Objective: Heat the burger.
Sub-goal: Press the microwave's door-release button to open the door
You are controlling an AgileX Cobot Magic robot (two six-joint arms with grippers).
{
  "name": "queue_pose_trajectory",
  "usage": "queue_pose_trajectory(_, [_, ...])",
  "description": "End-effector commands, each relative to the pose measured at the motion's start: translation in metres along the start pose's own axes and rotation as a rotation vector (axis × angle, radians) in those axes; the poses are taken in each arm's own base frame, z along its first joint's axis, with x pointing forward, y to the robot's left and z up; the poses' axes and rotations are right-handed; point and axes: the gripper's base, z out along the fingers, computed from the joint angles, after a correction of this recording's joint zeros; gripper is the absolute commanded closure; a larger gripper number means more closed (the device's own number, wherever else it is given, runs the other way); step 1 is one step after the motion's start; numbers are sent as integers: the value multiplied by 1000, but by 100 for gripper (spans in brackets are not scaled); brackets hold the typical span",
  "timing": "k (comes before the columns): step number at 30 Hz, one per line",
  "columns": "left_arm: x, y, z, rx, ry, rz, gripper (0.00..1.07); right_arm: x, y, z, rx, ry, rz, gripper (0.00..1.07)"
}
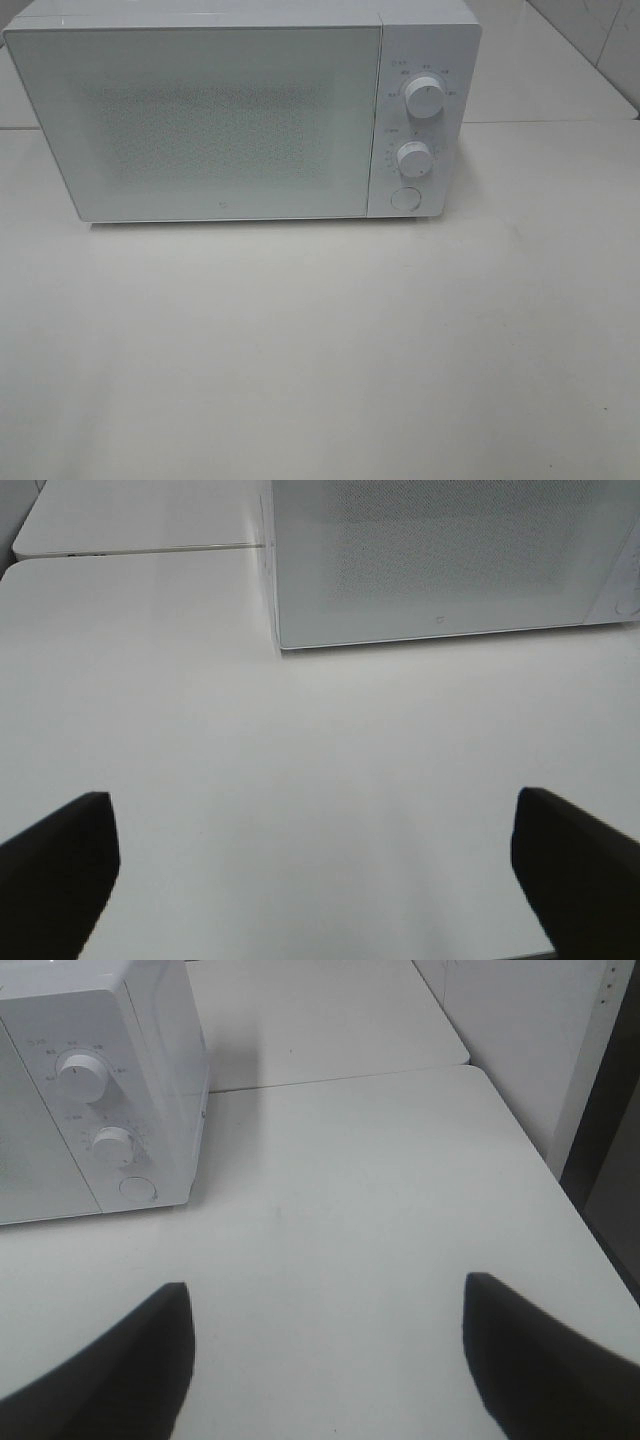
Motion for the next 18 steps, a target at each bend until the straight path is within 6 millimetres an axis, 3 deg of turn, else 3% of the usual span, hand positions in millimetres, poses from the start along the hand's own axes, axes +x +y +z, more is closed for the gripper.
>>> queue_pose_trajectory(1, [0, 0, -3, -5, -27, -2, 6, -5, 0, 4, 5, -23, -11, 30])
queue_pose_trajectory(10, [0, 0, -3, -5, -27, -2, 6, -28, 5, 36, -6, -40, -22, 31])
queue_pose_trajectory(18, [0, 0, -3, -5, -27, -2, 6, -28, 8, 70, -14, -16, -28, 31])
